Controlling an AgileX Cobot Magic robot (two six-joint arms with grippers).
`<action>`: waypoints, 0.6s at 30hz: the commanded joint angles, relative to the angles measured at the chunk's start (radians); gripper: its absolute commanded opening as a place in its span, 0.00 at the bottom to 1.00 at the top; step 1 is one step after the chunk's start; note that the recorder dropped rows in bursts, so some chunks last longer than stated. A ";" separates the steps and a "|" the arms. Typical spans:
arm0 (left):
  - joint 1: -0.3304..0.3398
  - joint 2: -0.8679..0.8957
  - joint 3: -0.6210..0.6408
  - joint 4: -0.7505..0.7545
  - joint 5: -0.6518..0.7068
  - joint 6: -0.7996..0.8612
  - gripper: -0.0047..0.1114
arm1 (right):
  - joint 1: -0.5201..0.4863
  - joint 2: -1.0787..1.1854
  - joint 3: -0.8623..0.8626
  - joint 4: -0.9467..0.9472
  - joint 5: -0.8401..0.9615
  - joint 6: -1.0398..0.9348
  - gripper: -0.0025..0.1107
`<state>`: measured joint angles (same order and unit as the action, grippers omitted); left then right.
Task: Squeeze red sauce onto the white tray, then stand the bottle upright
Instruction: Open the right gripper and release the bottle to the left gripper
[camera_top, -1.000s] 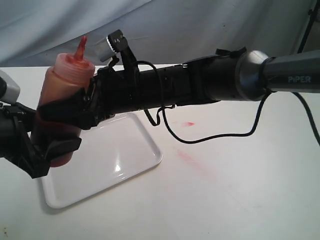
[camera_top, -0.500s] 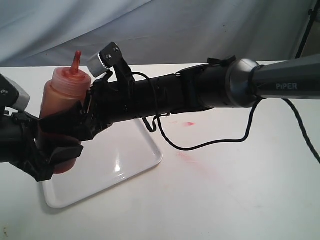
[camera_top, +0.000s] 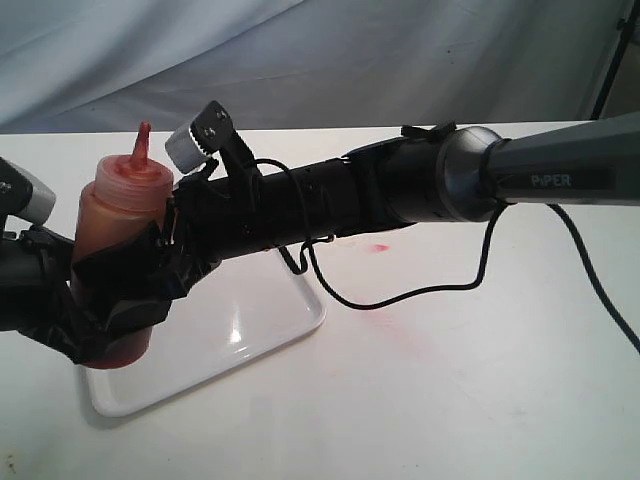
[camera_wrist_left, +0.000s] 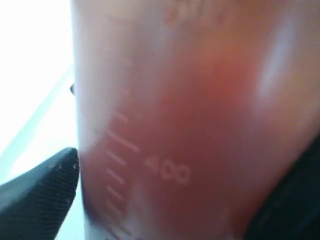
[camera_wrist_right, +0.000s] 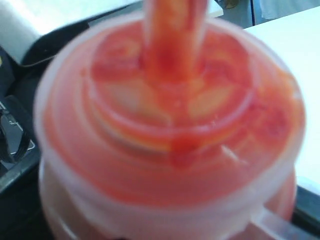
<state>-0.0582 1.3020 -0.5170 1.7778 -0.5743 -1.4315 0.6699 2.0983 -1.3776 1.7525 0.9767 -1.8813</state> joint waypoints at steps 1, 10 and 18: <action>0.007 -0.009 0.017 -0.033 0.082 -0.025 0.74 | -0.003 -0.014 -0.009 -0.008 0.107 0.005 0.02; 0.007 -0.009 0.028 -0.033 0.075 -0.022 0.74 | -0.054 -0.046 -0.009 -0.008 0.191 0.005 0.02; 0.007 -0.009 0.028 -0.033 0.015 0.003 0.74 | -0.054 -0.048 -0.009 -0.008 0.242 0.005 0.02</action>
<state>-0.0582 1.2964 -0.4936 1.7499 -0.5957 -1.4391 0.6176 2.0809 -1.3776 1.7210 1.0842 -1.8833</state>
